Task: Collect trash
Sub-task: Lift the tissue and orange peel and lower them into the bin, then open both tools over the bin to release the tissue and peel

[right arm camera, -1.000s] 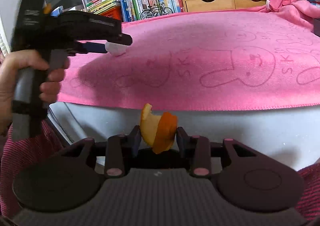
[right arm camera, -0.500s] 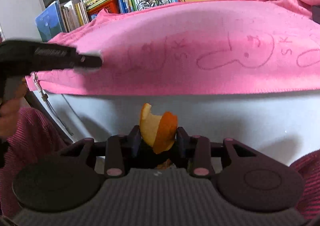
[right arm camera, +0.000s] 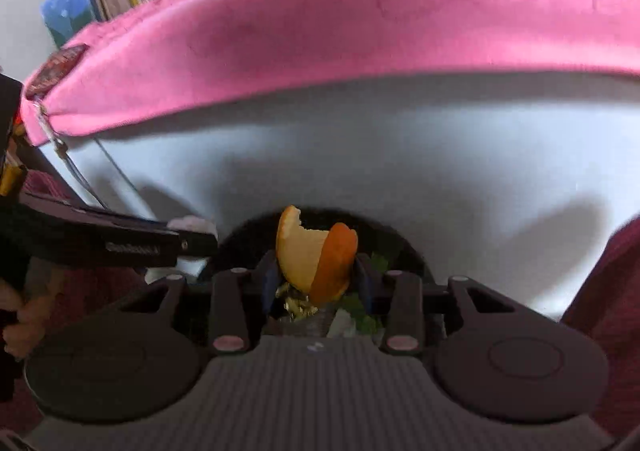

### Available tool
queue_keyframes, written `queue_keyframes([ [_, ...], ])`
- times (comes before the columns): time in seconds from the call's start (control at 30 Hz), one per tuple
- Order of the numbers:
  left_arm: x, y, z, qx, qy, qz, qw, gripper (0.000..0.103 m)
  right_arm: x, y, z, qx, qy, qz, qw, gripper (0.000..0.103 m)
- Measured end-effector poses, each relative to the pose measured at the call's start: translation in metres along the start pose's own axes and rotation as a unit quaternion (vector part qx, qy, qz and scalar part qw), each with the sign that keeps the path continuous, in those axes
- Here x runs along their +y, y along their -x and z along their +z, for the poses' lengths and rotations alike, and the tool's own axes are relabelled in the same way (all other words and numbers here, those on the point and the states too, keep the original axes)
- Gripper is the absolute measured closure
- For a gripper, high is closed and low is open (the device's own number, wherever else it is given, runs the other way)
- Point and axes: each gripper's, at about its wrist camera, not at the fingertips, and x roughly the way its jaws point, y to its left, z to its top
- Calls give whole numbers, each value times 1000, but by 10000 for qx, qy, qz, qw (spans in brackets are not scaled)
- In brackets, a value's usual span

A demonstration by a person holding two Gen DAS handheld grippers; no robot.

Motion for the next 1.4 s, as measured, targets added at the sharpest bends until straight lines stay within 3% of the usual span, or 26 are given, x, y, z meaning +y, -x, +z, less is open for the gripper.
queue_keyframes([
  [0.37, 9, -14, -20, 434, 42, -11, 9990, 78, 5, -12, -8, 294, 127, -120, 9994, 53],
  [0.47, -1, -15, -12, 458, -19, -15, 9989, 77, 3, -10, -9, 298, 156, -120, 9994, 52],
  [0.63, -3, -15, -12, 444, -59, -58, 9990, 69, 3, -10, -10, 301, 160, -129, 9993, 51],
  [0.8, -4, -16, -12, 475, -72, -60, 9988, 65, 2, -12, -8, 313, 145, -123, 9993, 40],
  [1.4, -3, -19, -10, 551, 57, -56, 9984, 51, 0, -15, -7, 329, 93, -180, 9993, 27],
])
